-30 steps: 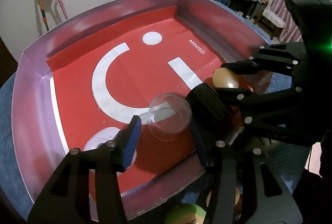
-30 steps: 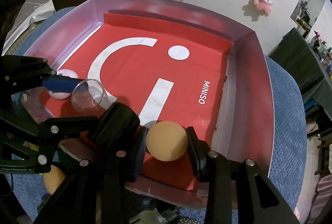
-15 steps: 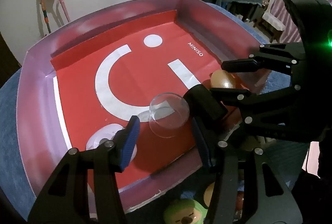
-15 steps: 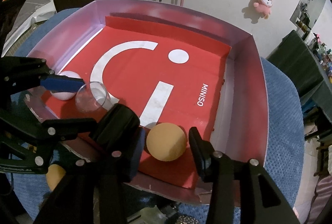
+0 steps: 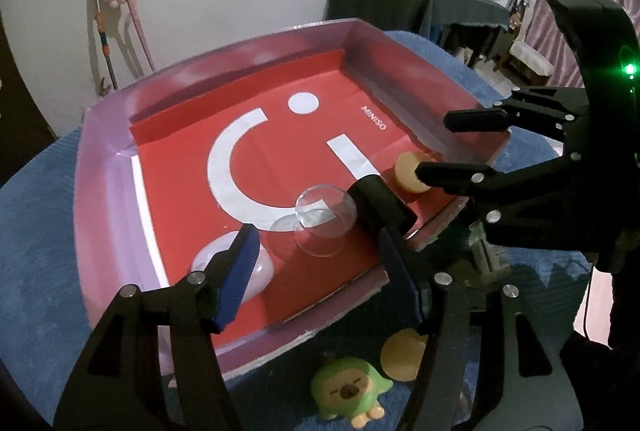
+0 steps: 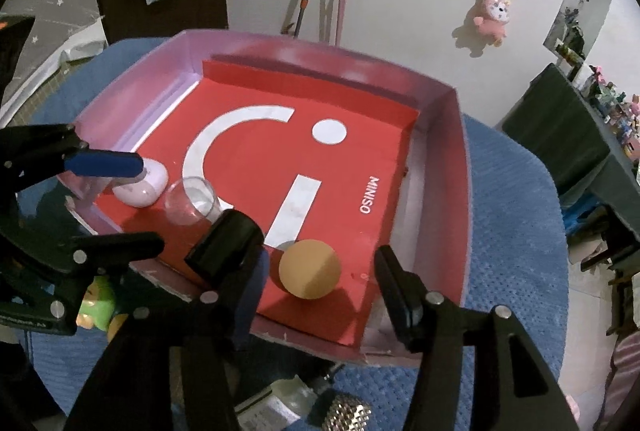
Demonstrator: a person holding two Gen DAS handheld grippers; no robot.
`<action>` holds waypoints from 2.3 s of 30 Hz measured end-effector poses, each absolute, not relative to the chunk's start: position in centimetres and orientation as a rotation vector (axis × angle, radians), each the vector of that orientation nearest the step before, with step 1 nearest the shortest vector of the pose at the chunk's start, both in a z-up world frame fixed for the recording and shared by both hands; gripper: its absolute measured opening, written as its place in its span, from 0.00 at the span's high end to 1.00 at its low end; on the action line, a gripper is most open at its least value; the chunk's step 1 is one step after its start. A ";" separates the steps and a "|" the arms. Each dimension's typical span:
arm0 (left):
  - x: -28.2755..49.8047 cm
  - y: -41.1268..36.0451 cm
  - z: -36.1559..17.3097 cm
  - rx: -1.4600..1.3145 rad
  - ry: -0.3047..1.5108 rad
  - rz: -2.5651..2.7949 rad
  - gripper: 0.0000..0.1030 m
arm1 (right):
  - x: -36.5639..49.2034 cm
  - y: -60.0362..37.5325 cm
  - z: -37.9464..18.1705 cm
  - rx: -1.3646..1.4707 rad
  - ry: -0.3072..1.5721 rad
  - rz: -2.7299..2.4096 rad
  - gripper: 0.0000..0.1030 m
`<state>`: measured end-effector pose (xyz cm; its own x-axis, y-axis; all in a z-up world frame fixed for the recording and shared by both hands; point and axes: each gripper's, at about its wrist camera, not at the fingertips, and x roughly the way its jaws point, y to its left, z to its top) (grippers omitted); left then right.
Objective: Organize rigid objects
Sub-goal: 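Open both tools and withdraw them from the box, then move the right tool toward the white bottle while the left tool approaches the green figure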
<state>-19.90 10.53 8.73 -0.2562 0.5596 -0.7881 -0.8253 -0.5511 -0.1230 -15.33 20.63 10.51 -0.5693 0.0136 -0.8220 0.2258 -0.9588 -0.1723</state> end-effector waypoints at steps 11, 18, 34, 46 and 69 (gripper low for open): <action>-16.6 6.3 12.9 -0.878 0.270 2.091 0.24 | -10.4 20.6 15.7 1.186 0.378 -2.757 0.33; -13.2 2.6 15.0 -0.756 0.162 2.226 0.14 | -5.9 19.4 18.0 1.031 0.393 -2.793 0.20; -5.3 -2.8 14.9 -0.565 0.008 2.439 0.00 | 4.6 19.3 18.6 0.747 0.212 -2.928 0.00; -3.2 -3.3 9.3 -0.674 -0.027 2.472 0.00 | 8.0 18.8 12.7 0.690 0.200 -3.019 0.00; -4.0 -2.9 4.2 -0.877 -0.045 2.499 0.00 | 7.1 20.0 5.8 0.906 0.010 -2.983 0.00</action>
